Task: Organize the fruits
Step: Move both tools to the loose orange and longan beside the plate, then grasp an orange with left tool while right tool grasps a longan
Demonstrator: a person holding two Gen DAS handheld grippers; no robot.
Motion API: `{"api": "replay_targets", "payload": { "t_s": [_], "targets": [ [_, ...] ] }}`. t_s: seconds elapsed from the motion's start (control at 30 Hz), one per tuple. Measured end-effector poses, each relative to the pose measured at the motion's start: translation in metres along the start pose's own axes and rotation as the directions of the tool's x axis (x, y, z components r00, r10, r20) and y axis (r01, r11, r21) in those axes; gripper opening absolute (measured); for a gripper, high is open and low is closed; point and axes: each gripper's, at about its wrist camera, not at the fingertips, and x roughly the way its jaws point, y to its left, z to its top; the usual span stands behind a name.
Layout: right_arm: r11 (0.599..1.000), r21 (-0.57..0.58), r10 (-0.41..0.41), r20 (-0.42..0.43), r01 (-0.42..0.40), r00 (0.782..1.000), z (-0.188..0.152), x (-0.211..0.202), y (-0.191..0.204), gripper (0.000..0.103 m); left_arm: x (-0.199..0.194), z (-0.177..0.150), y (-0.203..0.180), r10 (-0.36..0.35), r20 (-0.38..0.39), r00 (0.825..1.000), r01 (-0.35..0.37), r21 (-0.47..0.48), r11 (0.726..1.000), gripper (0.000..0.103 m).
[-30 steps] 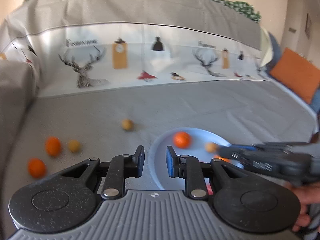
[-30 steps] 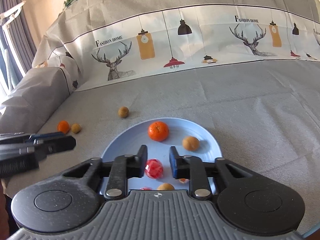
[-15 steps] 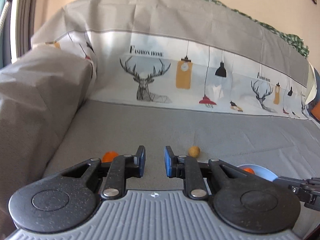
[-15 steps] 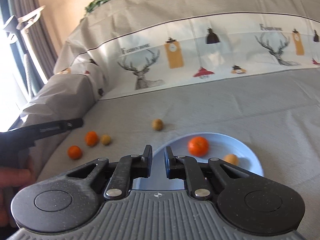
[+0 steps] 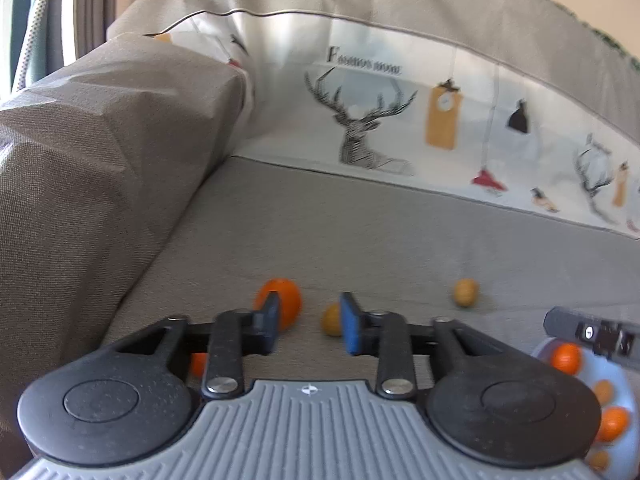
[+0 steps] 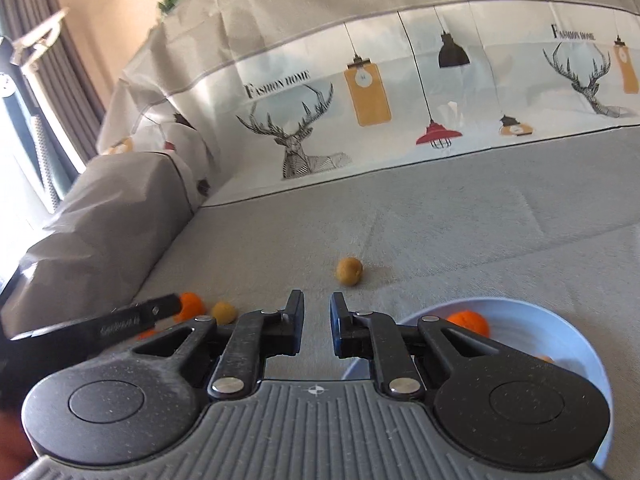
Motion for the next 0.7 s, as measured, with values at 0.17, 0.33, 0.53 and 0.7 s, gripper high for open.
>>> {"api": "replay_targets", "payload": {
  "t_s": [0.17, 0.33, 0.53, 0.7],
  "targets": [
    [0.997, 0.032, -0.067, -0.046, 0.069, 0.997, 0.009, 0.038, -0.002, 0.040, 0.012, 0.001, -0.004, 0.055, 0.004, 0.998, -0.055, 0.041, 0.998, 0.052],
    [0.993, 0.020, -0.118, -0.061, 0.120, 0.991, 0.021, 0.074, 0.001, 0.049, 0.028, 0.002, -0.004, 0.098, -0.013, 0.995, -0.098, 0.055, 0.994, 0.058],
    [0.988, -0.014, -0.156, -0.092, 0.156, 0.983, 0.029, 0.111, 0.005, 0.050, 0.049, 0.002, 0.000, 0.126, -0.056, 0.990, -0.123, 0.042, 0.991, 0.058],
    [0.985, -0.027, -0.175, -0.138, 0.173, 0.975, 0.029, 0.133, 0.002, 0.049, 0.060, 0.002, 0.003, 0.132, -0.084, 0.988, -0.130, 0.036, 0.991, 0.058]
  ]
}}
